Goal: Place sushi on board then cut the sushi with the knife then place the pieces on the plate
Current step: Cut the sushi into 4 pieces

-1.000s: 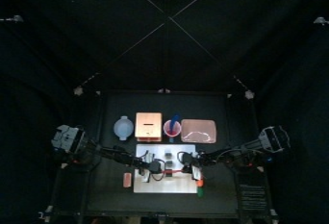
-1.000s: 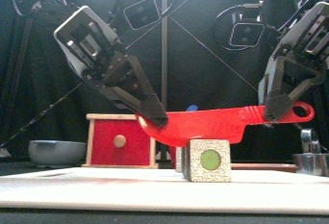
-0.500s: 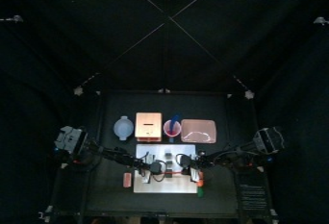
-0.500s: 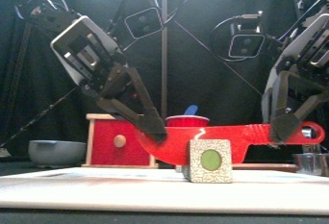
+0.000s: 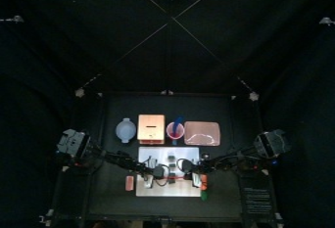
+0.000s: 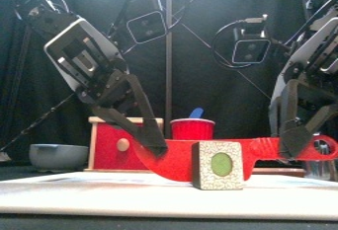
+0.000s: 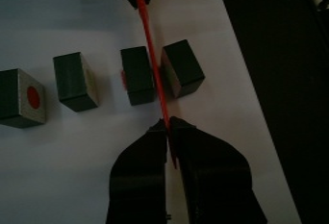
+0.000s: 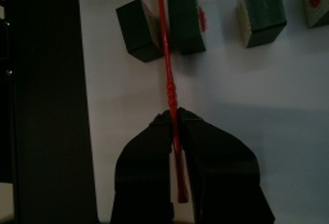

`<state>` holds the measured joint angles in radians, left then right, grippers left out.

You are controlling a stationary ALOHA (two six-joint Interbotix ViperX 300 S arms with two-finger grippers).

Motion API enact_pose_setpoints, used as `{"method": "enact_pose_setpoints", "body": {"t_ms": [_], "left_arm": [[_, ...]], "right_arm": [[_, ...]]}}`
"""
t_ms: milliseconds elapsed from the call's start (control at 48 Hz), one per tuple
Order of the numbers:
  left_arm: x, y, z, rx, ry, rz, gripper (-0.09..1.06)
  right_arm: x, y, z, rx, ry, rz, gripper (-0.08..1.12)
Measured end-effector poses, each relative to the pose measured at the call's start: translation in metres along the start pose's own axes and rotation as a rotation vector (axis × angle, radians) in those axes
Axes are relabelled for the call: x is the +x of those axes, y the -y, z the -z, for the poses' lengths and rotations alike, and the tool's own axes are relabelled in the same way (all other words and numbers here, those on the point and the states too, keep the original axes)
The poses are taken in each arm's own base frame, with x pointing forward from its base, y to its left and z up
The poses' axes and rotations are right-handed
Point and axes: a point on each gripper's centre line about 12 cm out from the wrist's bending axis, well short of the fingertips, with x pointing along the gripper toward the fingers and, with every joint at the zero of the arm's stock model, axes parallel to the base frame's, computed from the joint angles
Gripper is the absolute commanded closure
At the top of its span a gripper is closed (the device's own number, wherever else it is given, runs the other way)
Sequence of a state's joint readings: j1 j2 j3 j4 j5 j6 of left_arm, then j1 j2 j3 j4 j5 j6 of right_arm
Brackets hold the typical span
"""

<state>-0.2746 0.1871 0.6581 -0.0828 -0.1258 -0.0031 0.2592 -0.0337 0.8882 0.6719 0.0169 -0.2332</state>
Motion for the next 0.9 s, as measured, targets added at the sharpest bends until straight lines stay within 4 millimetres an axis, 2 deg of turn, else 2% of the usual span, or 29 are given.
{"method": "enact_pose_setpoints", "body": {"t_ms": [146,438,604,708,896], "left_arm": [[0.000,0.006,0.000,-0.002,0.001,0.010,0.54],[-0.002,0.007,-0.002,-0.005,0.008,0.012,0.54],[-0.015,0.009,-0.017,0.015,0.052,0.020,0.54],[-0.027,0.010,-0.027,0.049,0.089,0.025,0.54],[-0.043,-0.007,-0.040,0.083,0.137,-0.005,0.52]], "right_arm": [[0.000,-0.007,0.001,0.000,-0.001,-0.015,0.70],[-0.002,-0.010,-0.003,0.002,0.011,-0.022,0.70],[-0.018,-0.015,-0.019,-0.016,0.070,-0.051,0.70],[-0.037,-0.018,-0.032,-0.039,0.129,-0.074,0.70],[-0.063,-0.013,-0.047,-0.040,0.196,-0.085,0.70]]}}
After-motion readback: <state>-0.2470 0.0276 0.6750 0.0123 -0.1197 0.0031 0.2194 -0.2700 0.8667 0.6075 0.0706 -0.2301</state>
